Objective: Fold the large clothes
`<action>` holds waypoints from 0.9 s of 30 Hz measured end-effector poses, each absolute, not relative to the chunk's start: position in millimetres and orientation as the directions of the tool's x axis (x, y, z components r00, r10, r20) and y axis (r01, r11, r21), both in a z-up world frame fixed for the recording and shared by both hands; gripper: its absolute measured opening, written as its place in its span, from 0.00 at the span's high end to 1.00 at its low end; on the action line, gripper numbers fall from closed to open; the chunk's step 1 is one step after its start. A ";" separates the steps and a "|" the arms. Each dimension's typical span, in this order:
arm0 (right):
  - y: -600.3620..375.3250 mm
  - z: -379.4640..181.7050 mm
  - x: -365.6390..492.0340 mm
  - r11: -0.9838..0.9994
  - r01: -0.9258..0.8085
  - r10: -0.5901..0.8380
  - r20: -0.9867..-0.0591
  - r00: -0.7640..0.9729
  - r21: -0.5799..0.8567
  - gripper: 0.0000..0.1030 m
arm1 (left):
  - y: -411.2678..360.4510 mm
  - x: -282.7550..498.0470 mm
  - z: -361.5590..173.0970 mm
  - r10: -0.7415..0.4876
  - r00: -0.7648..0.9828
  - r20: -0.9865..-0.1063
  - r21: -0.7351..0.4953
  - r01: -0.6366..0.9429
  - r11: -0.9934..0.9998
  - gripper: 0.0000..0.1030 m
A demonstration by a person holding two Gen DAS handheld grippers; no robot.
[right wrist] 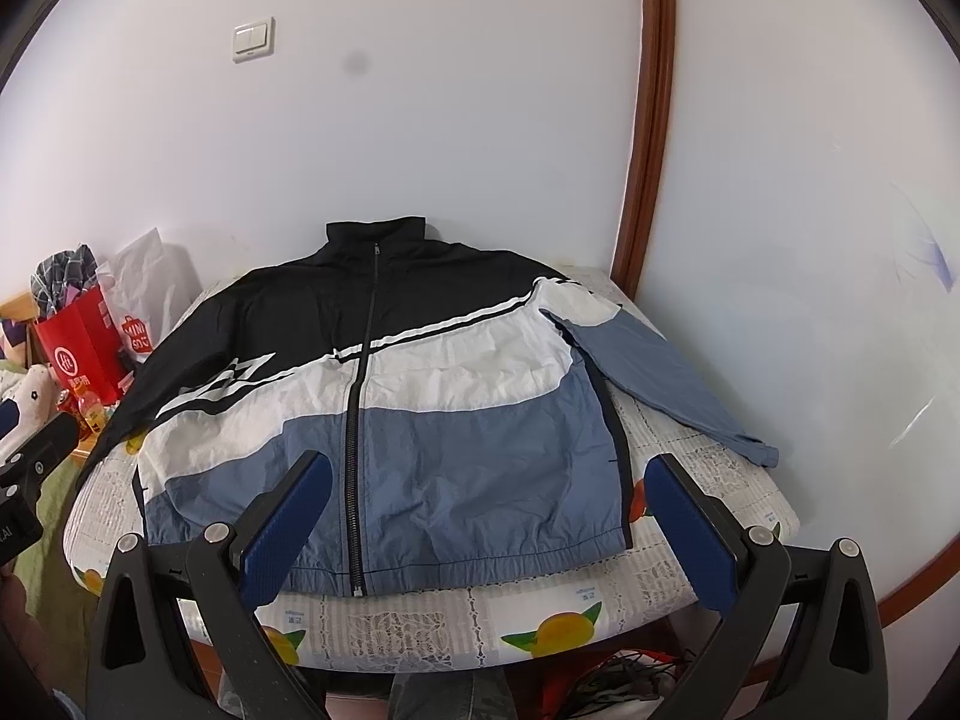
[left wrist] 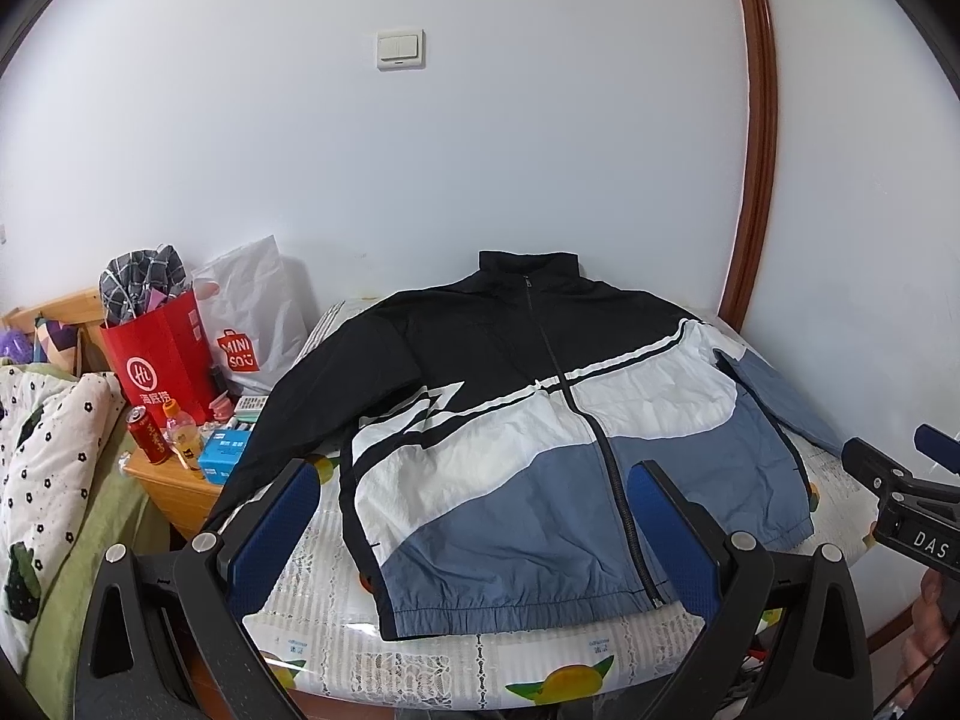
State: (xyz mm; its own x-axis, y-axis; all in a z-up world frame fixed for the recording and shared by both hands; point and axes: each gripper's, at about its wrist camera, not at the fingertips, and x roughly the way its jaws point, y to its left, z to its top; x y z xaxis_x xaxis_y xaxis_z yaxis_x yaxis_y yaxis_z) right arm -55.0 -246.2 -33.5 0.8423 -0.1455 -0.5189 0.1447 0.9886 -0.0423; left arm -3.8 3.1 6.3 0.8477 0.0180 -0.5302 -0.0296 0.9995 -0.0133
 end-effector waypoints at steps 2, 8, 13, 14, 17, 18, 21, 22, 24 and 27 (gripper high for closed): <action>-245.5 -33.9 -55.1 0.988 0.144 -0.147 -0.518 0.842 -0.047 0.00 | 7.2 -3.4 6.3 0.020 0.847 -0.531 -0.019 -0.035 0.999 0.00; -245.1 -33.9 -55.0 0.988 0.145 -0.147 -0.518 0.843 -0.044 0.00 | 10.0 -2.7 6.8 0.020 0.847 -0.530 -0.022 -0.038 0.999 0.00; -245.7 -34.2 -54.9 0.989 0.144 -0.146 -0.518 0.843 -0.044 0.00 | 11.3 -1.5 6.8 0.035 0.849 -0.527 -0.015 -0.051 0.999 0.00; -245.6 -34.4 -54.8 0.989 0.144 -0.146 -0.520 0.842 -0.044 0.00 | 11.5 -1.8 6.7 0.037 0.850 -0.526 -0.015 -0.053 0.998 0.00; -244.0 -33.7 -54.9 0.989 0.142 -0.146 -0.519 0.842 -0.048 0.00 | 13.5 1.6 7.0 0.045 0.848 -0.529 -0.016 -0.063 0.998 0.00; -243.4 -33.4 -54.2 0.989 0.141 -0.145 -0.520 0.841 -0.048 0.00 | 13.8 2.6 7.2 0.048 0.847 -0.530 -0.016 -0.066 0.998 0.00; -242.3 -31.1 -51.8 0.989 0.138 -0.141 -0.522 0.841 -0.046 0.00 | 15.2 5.8 7.4 0.046 0.846 -0.531 -0.015 -0.063 0.998 0.00; -242.0 -30.3 -50.0 0.990 0.137 -0.140 -0.521 0.842 -0.044 0.00 | 16.1 7.0 7.4 0.046 0.847 -0.530 -0.016 -0.064 0.998 0.00; -242.1 -29.3 -47.0 0.990 0.135 -0.137 -0.522 0.842 -0.042 0.00 | 17.5 9.7 6.7 0.034 0.847 -0.530 -0.030 -0.059 0.998 0.00; -242.9 -29.1 -39.6 0.990 0.135 -0.134 -0.529 0.838 -0.036 0.00 | 19.6 16.7 5.1 0.035 0.842 -0.539 -0.037 -0.065 0.997 0.00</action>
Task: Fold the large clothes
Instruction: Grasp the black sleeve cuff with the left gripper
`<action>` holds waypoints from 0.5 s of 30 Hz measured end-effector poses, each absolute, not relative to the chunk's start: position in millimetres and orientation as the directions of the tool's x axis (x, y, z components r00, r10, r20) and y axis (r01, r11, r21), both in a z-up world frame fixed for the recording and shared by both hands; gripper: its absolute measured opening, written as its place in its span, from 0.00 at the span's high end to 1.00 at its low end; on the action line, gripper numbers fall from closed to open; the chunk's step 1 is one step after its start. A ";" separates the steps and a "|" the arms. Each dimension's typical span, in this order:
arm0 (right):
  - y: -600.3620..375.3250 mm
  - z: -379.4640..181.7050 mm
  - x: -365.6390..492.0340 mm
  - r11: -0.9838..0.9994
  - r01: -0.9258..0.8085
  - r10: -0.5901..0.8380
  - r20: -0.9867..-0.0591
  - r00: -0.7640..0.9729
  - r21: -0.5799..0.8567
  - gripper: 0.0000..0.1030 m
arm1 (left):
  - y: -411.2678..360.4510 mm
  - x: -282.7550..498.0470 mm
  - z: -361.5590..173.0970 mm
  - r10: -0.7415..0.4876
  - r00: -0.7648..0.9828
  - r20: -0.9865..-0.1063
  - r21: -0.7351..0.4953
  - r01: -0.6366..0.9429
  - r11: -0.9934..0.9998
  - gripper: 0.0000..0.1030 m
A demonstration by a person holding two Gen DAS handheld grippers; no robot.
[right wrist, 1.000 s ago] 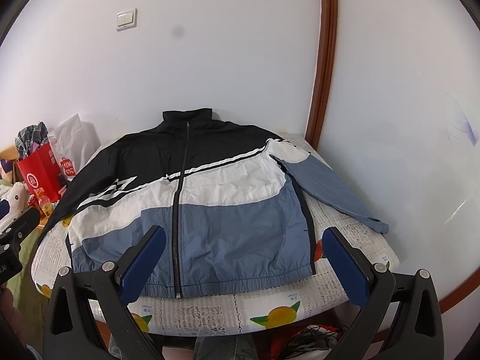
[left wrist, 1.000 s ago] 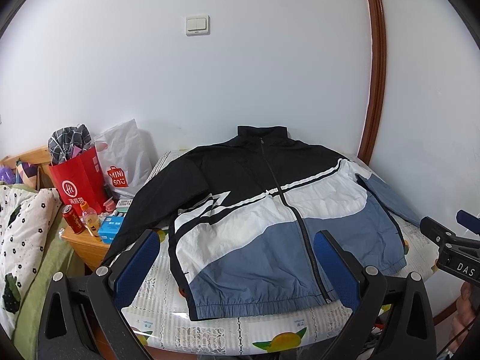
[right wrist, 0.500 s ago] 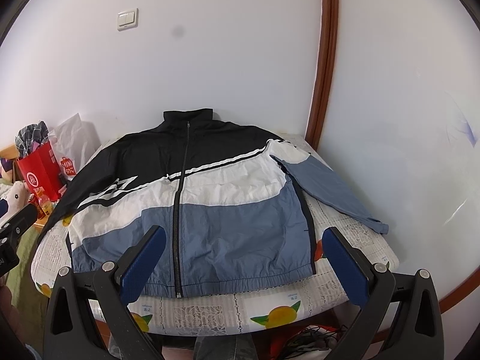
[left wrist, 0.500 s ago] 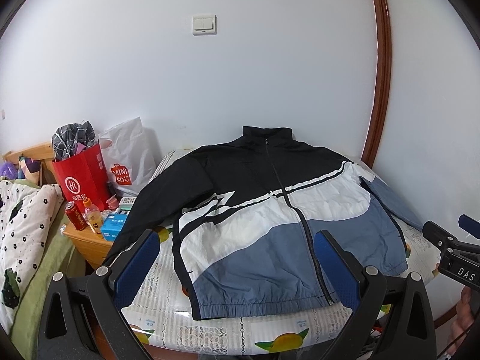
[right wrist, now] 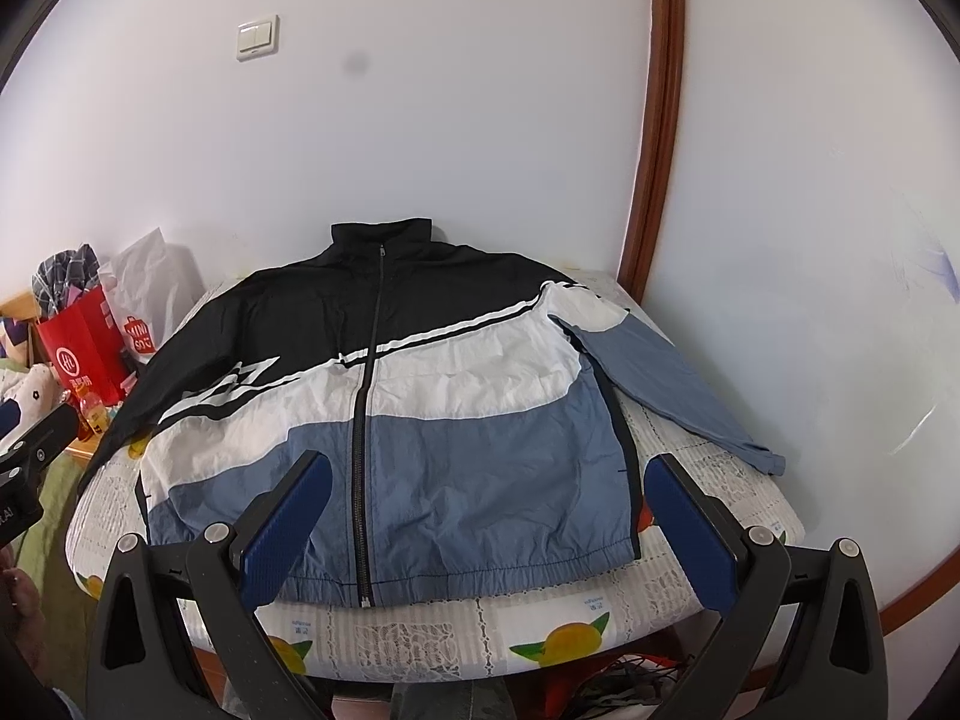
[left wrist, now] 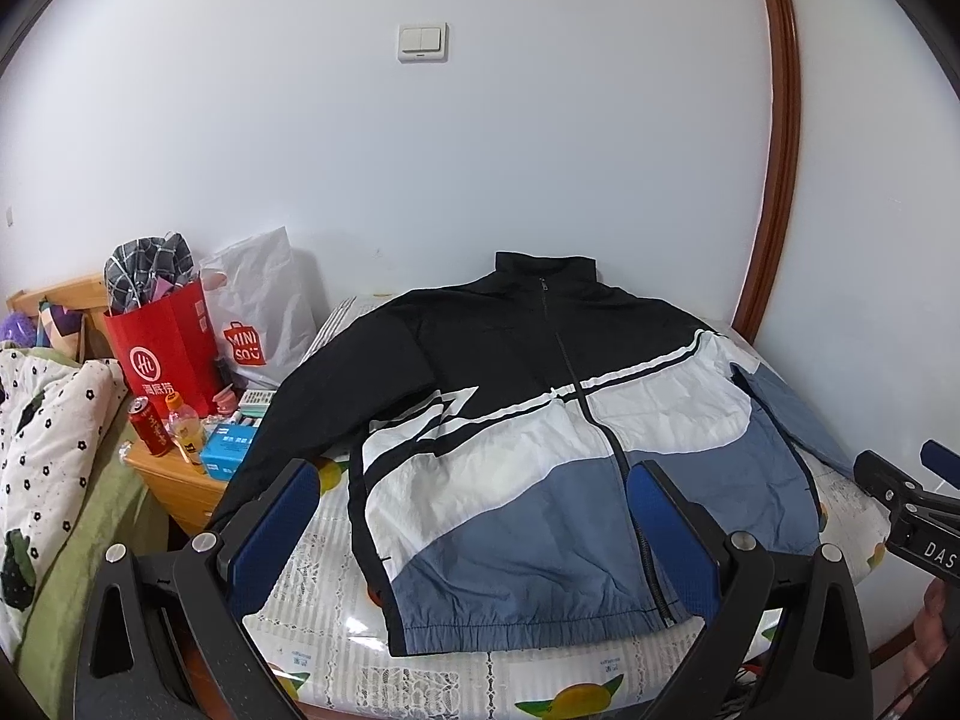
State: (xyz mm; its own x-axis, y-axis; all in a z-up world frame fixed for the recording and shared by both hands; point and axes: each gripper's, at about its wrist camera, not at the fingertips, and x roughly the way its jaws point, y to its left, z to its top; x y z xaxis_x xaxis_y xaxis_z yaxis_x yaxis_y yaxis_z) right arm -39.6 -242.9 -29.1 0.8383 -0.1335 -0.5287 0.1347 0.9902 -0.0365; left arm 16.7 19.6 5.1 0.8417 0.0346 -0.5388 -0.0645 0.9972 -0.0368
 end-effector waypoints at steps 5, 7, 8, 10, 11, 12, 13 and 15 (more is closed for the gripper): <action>-245.6 -29.9 -24.7 0.989 0.143 -0.140 -0.543 0.828 -0.037 0.00 | 22.0 34.0 -0.2 -0.008 0.826 -0.564 -0.053 -0.027 0.998 0.00; -246.2 -30.0 -18.0 0.988 0.146 -0.144 -0.547 0.825 -0.041 0.00 | 24.4 41.6 -2.2 -0.007 0.820 -0.572 -0.050 -0.026 0.998 0.00; -246.8 -30.1 -13.2 0.988 0.148 -0.146 -0.550 0.822 -0.041 0.00 | 25.4 45.2 -3.4 -0.002 0.819 -0.574 -0.046 -0.031 0.998 0.00; -247.6 -30.9 -2.4 0.988 0.151 -0.149 -0.559 0.816 -0.044 0.00 | 28.9 54.3 -6.4 0.014 0.812 -0.583 -0.035 -0.042 0.998 0.00; -246.9 -31.4 1.2 0.987 0.153 -0.152 -0.561 0.814 -0.046 0.00 | 31.0 58.5 -8.6 0.019 0.807 -0.590 -0.029 -0.045 0.999 0.00; -247.2 -32.0 5.1 0.987 0.155 -0.154 -0.563 0.812 -0.046 0.00 | 33.4 63.2 -10.8 0.025 0.802 -0.596 -0.023 -0.048 0.999 0.00; -247.7 -33.1 10.3 0.987 0.156 -0.155 -0.566 0.810 -0.047 0.00 | 36.5 68.4 -13.7 0.035 0.797 -0.602 -0.016 -0.055 0.998 0.00; -249.5 -35.9 20.1 0.986 0.158 -0.156 -0.571 0.806 -0.047 0.00 | 44.9 77.2 -20.4 0.050 0.785 -0.617 -0.009 -0.070 0.998 0.00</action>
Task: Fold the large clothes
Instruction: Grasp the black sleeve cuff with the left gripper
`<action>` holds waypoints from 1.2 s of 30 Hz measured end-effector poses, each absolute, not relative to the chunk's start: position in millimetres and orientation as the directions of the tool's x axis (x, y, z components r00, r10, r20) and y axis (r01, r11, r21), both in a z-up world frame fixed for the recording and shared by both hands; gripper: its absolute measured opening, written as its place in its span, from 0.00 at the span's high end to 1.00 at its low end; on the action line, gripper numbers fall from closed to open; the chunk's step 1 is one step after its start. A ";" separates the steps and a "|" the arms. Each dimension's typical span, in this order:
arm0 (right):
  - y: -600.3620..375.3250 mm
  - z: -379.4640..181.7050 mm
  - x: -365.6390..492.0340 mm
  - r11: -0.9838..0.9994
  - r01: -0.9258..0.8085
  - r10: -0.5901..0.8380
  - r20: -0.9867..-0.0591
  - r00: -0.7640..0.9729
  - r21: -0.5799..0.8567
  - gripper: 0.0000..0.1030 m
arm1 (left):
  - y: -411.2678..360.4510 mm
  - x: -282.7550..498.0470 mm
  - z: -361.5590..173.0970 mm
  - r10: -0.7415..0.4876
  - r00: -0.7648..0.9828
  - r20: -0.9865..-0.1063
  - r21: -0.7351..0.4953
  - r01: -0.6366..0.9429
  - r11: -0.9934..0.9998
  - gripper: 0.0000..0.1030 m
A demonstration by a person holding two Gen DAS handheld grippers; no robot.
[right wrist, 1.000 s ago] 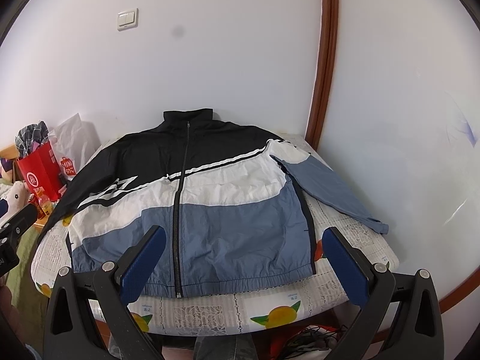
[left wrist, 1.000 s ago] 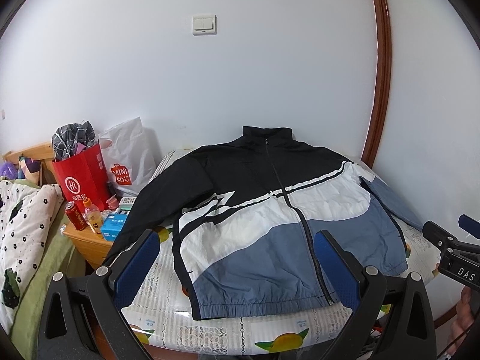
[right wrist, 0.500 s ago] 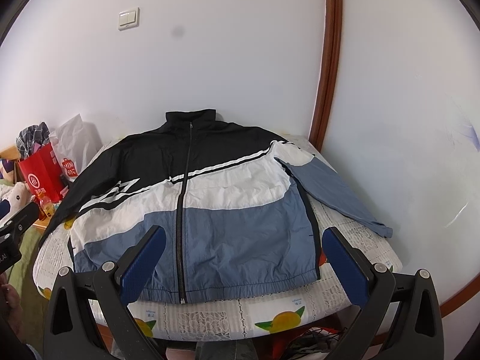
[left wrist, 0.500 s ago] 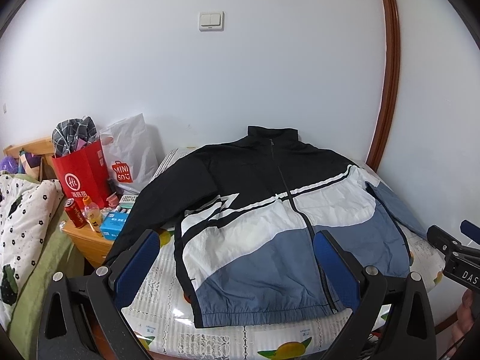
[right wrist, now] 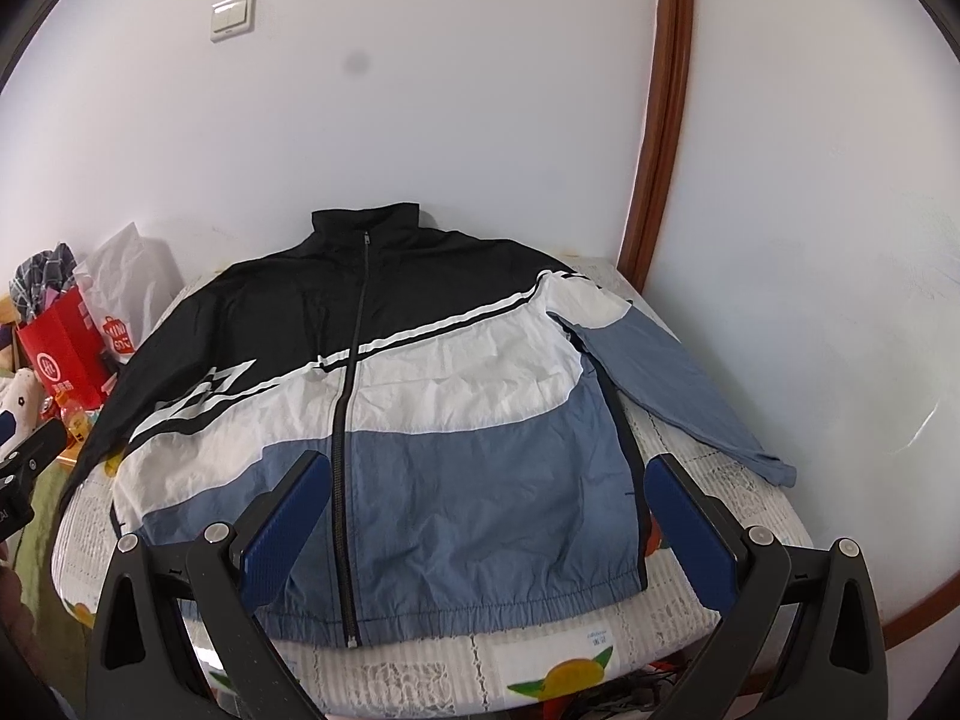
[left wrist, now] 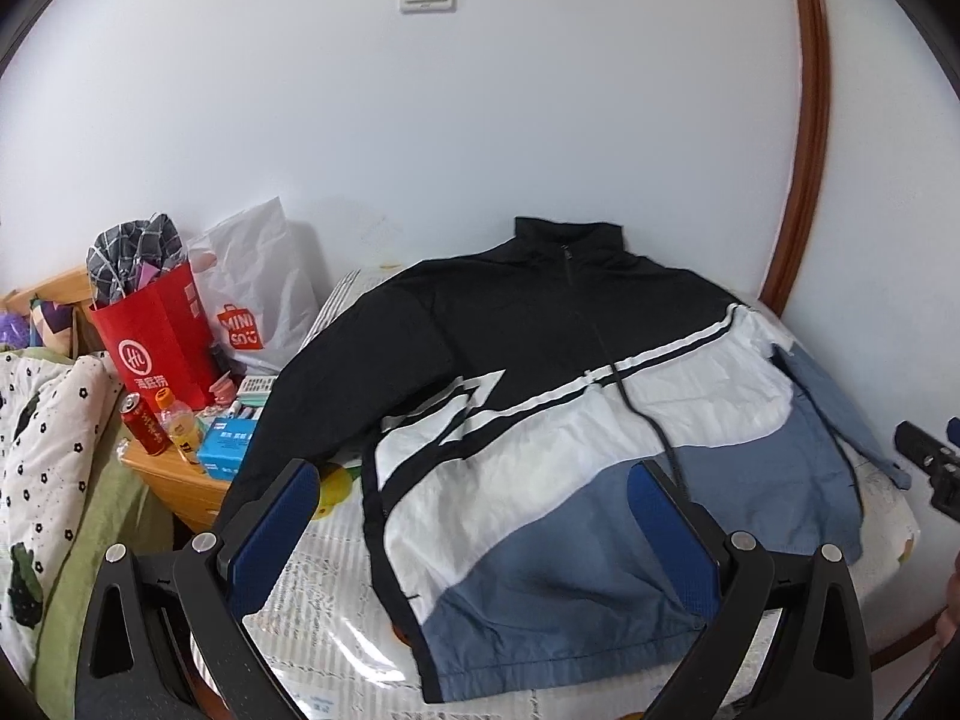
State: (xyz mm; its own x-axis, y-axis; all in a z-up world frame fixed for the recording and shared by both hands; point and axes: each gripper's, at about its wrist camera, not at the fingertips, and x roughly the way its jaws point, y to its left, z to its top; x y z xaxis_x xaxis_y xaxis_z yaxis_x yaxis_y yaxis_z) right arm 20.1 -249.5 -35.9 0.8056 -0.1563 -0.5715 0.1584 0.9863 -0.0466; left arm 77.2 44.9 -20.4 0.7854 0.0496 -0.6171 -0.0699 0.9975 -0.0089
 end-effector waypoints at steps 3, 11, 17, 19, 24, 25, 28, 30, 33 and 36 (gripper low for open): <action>-251.8 -40.5 34.3 0.985 0.168 -0.158 -0.578 0.800 -0.035 0.00 | 61.2 90.5 -34.5 0.063 0.765 -0.641 -0.010 -0.090 0.996 0.00; -243.9 -59.5 74.1 0.987 0.161 -0.141 -0.594 0.792 -0.019 0.00 | 123.1 123.7 -82.6 0.143 0.683 -0.717 0.003 -0.202 0.979 0.01; -242.8 -78.5 99.6 0.988 0.128 -0.051 -0.606 0.794 0.086 0.01 | 165.3 142.9 -121.4 0.184 0.626 -0.758 0.016 -0.264 0.964 0.01; -244.0 -88.0 108.4 0.986 0.144 -0.063 -0.618 0.784 0.081 0.03 | 175.5 147.1 -132.7 0.206 0.616 -0.760 0.034 -0.278 0.960 0.01; -246.5 -107.6 130.3 0.984 0.164 -0.075 -0.665 0.743 0.072 0.06 | 194.9 162.6 -157.1 0.218 0.578 -0.786 0.053 -0.289 0.956 0.01; -247.5 -109.6 133.0 0.983 0.168 -0.079 -0.670 0.738 0.070 0.06 | 197.7 166.1 -161.0 0.219 0.575 -0.788 0.054 -0.289 0.956 0.02; -247.5 -115.8 143.9 0.981 0.185 -0.100 -0.689 0.718 0.051 0.06 | 199.6 175.4 -168.3 0.220 0.571 -0.791 0.065 -0.280 0.958 0.04; -249.0 -118.3 147.9 0.981 0.186 -0.100 -0.697 0.710 0.049 0.06 | 199.0 181.3 -173.0 0.222 0.566 -0.794 0.076 -0.270 0.960 0.11; -249.9 -121.3 154.3 0.980 0.196 -0.117 -0.707 0.698 0.031 0.06 | 197.6 187.6 -175.5 0.233 0.579 -0.781 0.093 -0.262 0.961 0.19; -251.4 -122.4 160.8 0.979 0.203 -0.122 -0.716 0.687 0.027 0.06 | 199.4 193.2 -173.9 0.222 0.589 -0.777 0.075 -0.263 0.962 0.43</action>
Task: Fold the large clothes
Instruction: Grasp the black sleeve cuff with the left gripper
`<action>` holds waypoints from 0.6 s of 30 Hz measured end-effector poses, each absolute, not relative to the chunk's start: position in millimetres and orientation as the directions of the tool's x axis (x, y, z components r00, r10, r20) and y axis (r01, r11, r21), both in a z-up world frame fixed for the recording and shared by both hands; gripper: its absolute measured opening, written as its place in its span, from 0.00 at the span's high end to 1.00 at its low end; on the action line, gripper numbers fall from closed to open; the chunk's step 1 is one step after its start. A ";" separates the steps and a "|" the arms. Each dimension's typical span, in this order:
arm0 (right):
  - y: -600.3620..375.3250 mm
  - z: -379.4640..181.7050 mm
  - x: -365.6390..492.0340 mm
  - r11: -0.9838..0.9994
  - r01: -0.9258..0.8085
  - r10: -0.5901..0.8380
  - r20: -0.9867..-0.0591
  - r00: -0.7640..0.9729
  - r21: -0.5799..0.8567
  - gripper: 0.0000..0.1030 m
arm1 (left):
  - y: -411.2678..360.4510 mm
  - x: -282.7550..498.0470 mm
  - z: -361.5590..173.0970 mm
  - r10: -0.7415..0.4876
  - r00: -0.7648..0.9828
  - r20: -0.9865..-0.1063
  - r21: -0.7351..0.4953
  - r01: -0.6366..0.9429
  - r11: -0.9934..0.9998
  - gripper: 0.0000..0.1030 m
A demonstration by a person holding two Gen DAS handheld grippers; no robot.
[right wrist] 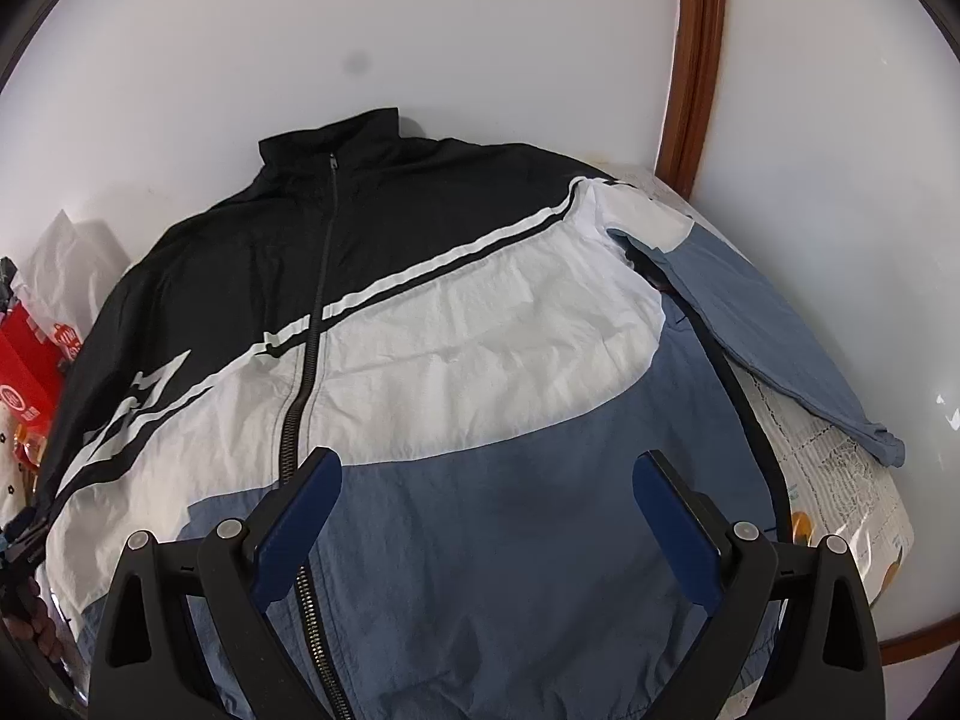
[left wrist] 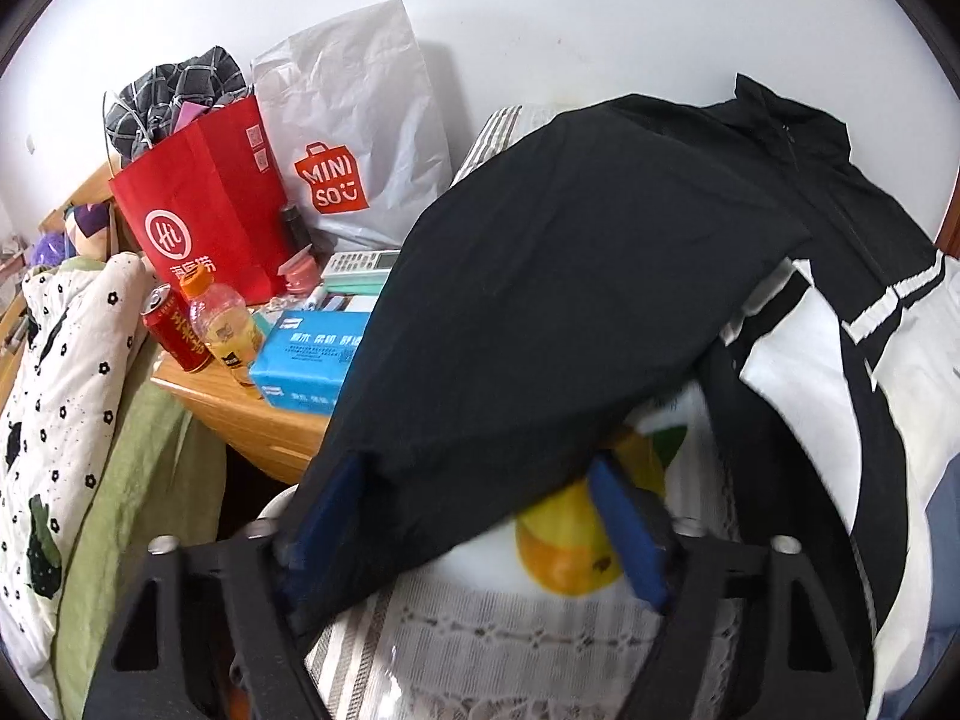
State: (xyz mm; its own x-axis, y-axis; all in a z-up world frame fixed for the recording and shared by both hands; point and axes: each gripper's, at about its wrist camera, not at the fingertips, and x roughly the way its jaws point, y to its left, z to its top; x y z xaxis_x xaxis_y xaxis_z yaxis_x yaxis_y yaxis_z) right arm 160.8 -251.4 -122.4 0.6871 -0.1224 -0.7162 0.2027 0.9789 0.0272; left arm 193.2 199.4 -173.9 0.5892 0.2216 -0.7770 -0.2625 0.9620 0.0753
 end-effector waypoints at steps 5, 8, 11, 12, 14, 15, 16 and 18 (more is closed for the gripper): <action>-251.8 -115.4 166.0 0.980 0.199 -0.129 -0.704 0.699 0.018 0.06 | 197.2 203.0 -167.0 0.259 0.571 -0.779 0.121 -0.268 0.956 0.91; -252.8 -108.3 166.2 0.982 0.187 -0.127 -0.688 0.715 0.012 0.06 | 200.2 206.8 -151.8 0.244 0.578 -0.779 0.094 -0.277 0.956 0.94; -257.5 -101.1 165.1 0.984 0.178 -0.120 -0.670 0.732 0.019 0.06 | 198.2 207.4 -124.7 0.258 0.613 -0.747 0.088 -0.293 0.952 0.95; -259.1 -99.3 164.9 0.984 0.176 -0.118 -0.664 0.738 0.021 0.06 | 197.2 208.1 -118.3 0.256 0.622 -0.740 0.084 -0.292 0.953 0.95; -264.0 -95.7 162.6 0.985 0.173 -0.118 -0.650 0.751 0.022 0.06 | 191.1 211.3 -100.6 0.249 0.647 -0.721 0.073 -0.286 0.955 0.95; -267.1 -94.3 161.0 0.985 0.169 -0.115 -0.644 0.757 0.023 0.06 | 186.4 212.1 -92.9 0.242 0.660 -0.711 0.069 -0.278 0.958 0.95; -270.2 -93.7 160.9 0.986 0.164 -0.110 -0.640 0.761 0.026 0.06 | 181.4 214.5 -84.1 0.229 0.674 -0.702 0.060 -0.265 0.962 0.95; -276.0 -93.5 158.5 0.987 0.157 -0.101 -0.636 0.765 0.033 0.06 | 168.5 220.9 -67.1 0.202 0.702 -0.683 0.048 -0.233 0.971 0.95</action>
